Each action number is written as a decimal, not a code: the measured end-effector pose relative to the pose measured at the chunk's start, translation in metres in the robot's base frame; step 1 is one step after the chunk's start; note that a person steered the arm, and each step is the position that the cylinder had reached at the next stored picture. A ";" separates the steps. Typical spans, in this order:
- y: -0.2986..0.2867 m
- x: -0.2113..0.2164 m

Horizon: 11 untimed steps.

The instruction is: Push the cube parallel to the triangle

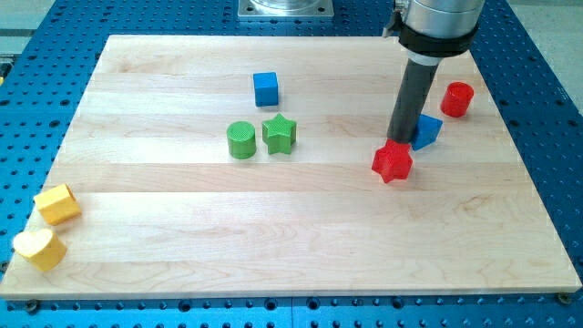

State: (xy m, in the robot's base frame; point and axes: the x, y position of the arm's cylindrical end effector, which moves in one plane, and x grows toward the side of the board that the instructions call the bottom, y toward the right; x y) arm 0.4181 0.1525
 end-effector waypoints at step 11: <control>-0.152 -0.131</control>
